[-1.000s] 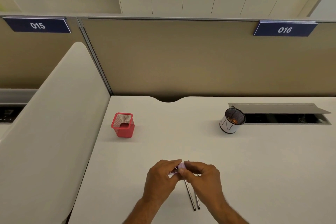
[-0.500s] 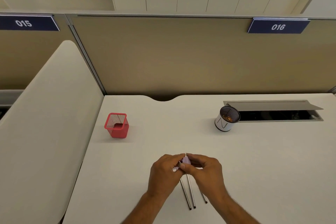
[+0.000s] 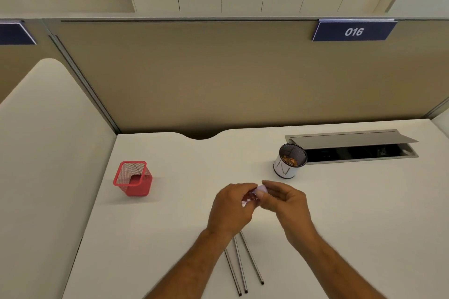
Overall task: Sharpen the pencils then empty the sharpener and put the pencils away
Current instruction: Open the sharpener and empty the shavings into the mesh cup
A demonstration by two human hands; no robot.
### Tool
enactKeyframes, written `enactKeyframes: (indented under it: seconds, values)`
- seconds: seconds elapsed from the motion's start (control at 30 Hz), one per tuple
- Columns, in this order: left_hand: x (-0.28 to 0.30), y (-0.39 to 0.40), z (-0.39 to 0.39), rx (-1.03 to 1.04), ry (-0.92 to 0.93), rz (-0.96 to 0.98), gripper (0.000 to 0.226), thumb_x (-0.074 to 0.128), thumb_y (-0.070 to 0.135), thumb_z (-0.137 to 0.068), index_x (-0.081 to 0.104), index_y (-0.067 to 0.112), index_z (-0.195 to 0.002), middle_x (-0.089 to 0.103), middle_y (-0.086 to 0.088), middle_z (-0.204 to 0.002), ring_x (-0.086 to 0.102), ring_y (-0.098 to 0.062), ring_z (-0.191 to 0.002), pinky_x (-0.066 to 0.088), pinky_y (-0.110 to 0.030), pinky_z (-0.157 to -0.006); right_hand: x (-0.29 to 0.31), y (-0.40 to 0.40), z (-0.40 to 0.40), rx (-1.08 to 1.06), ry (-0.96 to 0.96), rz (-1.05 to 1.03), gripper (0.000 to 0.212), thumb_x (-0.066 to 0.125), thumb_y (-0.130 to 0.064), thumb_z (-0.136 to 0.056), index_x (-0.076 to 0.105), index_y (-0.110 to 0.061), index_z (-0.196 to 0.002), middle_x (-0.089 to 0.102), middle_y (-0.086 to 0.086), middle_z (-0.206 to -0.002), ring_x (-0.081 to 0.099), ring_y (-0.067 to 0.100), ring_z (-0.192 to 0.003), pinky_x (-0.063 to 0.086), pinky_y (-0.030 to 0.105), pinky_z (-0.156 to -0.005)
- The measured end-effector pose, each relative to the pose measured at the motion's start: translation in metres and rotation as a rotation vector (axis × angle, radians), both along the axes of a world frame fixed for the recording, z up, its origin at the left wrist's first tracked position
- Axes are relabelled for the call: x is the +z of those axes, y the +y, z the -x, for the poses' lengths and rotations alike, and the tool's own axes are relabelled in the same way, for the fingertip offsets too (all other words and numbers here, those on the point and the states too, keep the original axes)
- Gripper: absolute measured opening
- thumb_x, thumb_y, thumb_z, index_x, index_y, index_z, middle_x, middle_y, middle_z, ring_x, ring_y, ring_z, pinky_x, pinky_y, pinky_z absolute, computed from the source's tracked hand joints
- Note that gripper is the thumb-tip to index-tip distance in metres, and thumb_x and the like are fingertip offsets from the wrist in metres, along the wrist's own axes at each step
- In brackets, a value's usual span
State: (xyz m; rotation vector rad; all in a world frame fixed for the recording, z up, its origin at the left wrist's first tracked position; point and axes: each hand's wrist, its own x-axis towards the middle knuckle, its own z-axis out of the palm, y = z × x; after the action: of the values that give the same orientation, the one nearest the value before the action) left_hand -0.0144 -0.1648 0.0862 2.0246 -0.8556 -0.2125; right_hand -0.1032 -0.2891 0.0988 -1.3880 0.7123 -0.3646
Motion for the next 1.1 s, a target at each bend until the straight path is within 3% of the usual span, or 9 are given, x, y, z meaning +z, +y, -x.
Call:
enactKeyframes:
  seconds: [0.23,0.4,0.53,0.7,0.83,1.0,1.1]
  values:
    - [0.001,-0.08,-0.025,-0.061,-0.046,-0.086,0.035,0.064,0.036,-0.093,0.064,0.023,-0.126,0.071,0.0,-0.119,0.065,-0.019,-0.104,0.057,-0.034,-0.092,-0.006,-0.064,-0.023,-0.068,-0.029,0.044,0.032,0.077,-0.016,-0.081,0.072,-0.012,-0.112,0.078,0.006,-0.096,0.075,0.023,-0.091,0.061,0.033,-0.077]
    - [0.003,-0.133,-0.047,-0.133,-0.106,-0.174,0.024,0.056,0.033,-0.098,0.065,0.029,-0.12,0.071,-0.001,-0.106,0.062,-0.023,-0.096,0.056,-0.041,-0.081,-0.008,-0.11,-0.041,-0.048,-0.042,0.112,0.019,0.072,-0.014,-0.086,0.076,-0.025,-0.101,0.079,0.004,-0.093,0.075,0.023,-0.089,0.06,0.039,-0.081]
    - [-0.001,-0.162,-0.06,-0.153,-0.155,-0.241,0.025,0.051,0.034,-0.101,0.065,0.024,-0.119,0.069,-0.005,-0.102,0.06,-0.026,-0.095,0.055,-0.042,-0.078,-0.014,-0.136,-0.053,-0.062,-0.037,0.181,0.023,0.073,-0.011,-0.085,0.077,-0.033,-0.093,0.079,0.002,-0.09,0.076,0.021,-0.085,0.062,0.04,-0.082]
    - [-0.013,-0.187,-0.068,-0.163,-0.14,-0.251,0.028,0.051,0.03,-0.1,0.064,0.024,-0.124,0.068,-0.007,-0.107,0.058,-0.026,-0.099,0.055,-0.04,-0.077,-0.033,-0.164,-0.063,-0.093,0.004,0.16,0.019,0.074,-0.009,-0.084,0.077,-0.015,-0.101,0.079,0.007,-0.091,0.076,0.024,-0.085,0.06,0.046,-0.086]
    - [-0.021,-0.196,-0.071,-0.196,-0.145,-0.273,0.027,0.052,0.031,-0.1,0.065,0.024,-0.123,0.068,-0.007,-0.104,0.058,-0.027,-0.097,0.056,-0.041,-0.078,-0.04,-0.176,-0.063,-0.054,0.021,0.172,0.018,0.072,-0.01,-0.086,0.077,-0.014,-0.102,0.079,0.007,-0.094,0.076,0.024,-0.087,0.059,0.046,-0.087]
    - [-0.028,-0.202,-0.071,-0.214,-0.119,-0.282,0.033,0.048,0.034,-0.101,0.061,0.026,-0.13,0.068,-0.007,-0.109,0.057,-0.027,-0.1,0.055,-0.042,-0.081,-0.044,-0.183,-0.058,-0.051,-0.045,0.051,0.022,0.073,-0.002,-0.083,0.075,-0.005,-0.105,0.079,0.01,-0.092,0.076,0.028,-0.085,0.062,0.031,-0.072]
    - [-0.027,-0.205,-0.072,-0.23,-0.132,-0.298,0.036,0.049,0.033,-0.1,0.057,0.025,-0.135,0.067,-0.008,-0.111,0.056,-0.026,-0.102,0.053,-0.037,-0.081,-0.045,-0.187,-0.059,-0.075,-0.04,0.028,0.028,0.074,-0.002,-0.082,0.072,0.0,-0.11,0.077,0.015,-0.097,0.076,0.027,-0.085,0.063,0.032,-0.072]
